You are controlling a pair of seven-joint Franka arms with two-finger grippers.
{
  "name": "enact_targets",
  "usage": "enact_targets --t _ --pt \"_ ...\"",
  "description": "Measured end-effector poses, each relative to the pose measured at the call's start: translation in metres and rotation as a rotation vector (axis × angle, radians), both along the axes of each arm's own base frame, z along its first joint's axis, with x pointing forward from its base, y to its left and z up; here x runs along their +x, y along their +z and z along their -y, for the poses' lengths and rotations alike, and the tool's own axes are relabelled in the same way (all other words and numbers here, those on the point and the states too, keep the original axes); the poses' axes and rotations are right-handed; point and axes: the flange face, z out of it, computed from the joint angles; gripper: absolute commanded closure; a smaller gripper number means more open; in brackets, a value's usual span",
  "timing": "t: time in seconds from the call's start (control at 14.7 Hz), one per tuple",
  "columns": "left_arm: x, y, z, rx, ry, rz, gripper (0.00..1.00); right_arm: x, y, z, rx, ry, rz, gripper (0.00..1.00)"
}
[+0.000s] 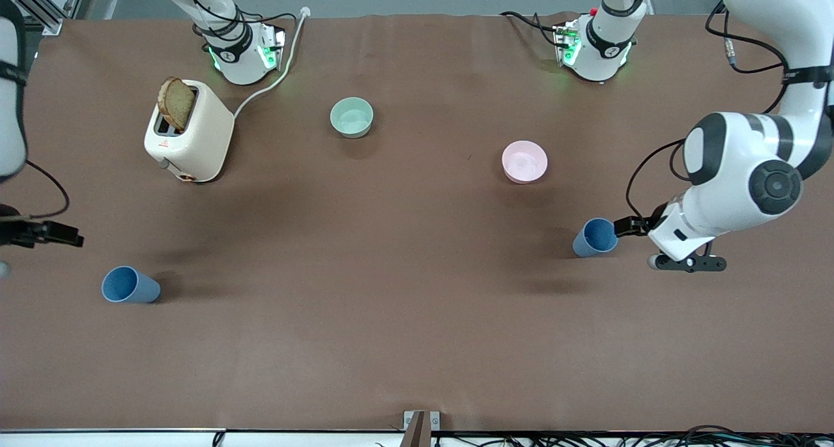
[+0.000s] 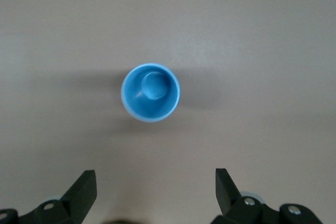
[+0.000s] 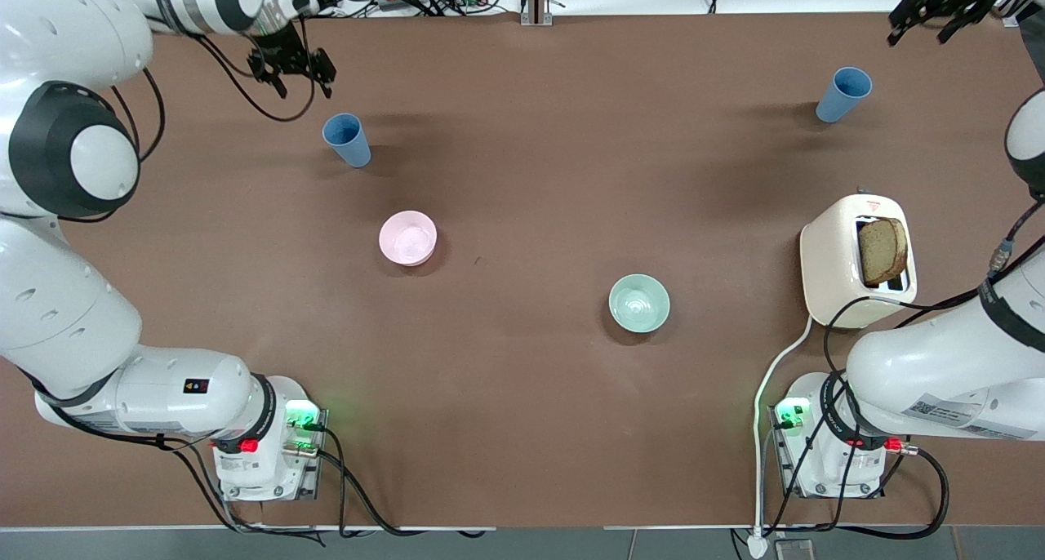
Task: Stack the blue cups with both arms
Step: 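Grasp the blue cup with the left gripper while the right gripper grasps the other cup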
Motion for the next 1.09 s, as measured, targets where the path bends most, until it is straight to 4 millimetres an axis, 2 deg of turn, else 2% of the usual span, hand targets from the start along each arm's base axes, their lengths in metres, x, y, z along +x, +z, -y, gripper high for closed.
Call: enact_targets --t 0.27,0.54,0.61,0.68,0.75,0.88,0.95,1.02,1.09 --pt "-0.004 -0.037 -0.001 0.000 0.002 -0.014 0.00 0.012 -0.079 0.008 0.004 0.016 -0.003 0.00" --pt "-0.003 -0.069 0.000 -0.001 0.002 -0.038 0.00 0.016 -0.107 0.015 0.006 0.029 0.017 0.00" --pt "-0.004 -0.074 0.001 -0.001 0.001 -0.044 0.05 0.019 -0.112 0.017 0.001 0.043 0.038 0.00" --pt "-0.004 -0.078 0.001 -0.001 0.001 -0.049 0.17 0.021 -0.116 0.018 0.001 0.052 0.056 0.00" --pt "-0.004 -0.080 0.001 -0.001 0.001 -0.051 0.32 0.023 -0.121 0.019 0.006 0.053 0.070 0.00" --pt "-0.004 -0.081 0.001 -0.001 0.001 -0.052 0.62 0.026 -0.128 0.019 0.008 0.059 0.092 0.05" --pt "-0.004 -0.081 0.001 -0.001 0.000 -0.052 0.75 0.027 -0.132 0.019 0.008 0.062 0.099 0.23" --pt "-0.004 -0.081 0.002 -0.002 -0.001 -0.051 0.86 0.027 -0.136 0.020 0.006 0.065 0.104 0.57" --pt "-0.004 -0.080 0.003 -0.002 -0.002 -0.051 0.92 0.028 -0.141 0.020 0.007 0.073 0.106 0.85"
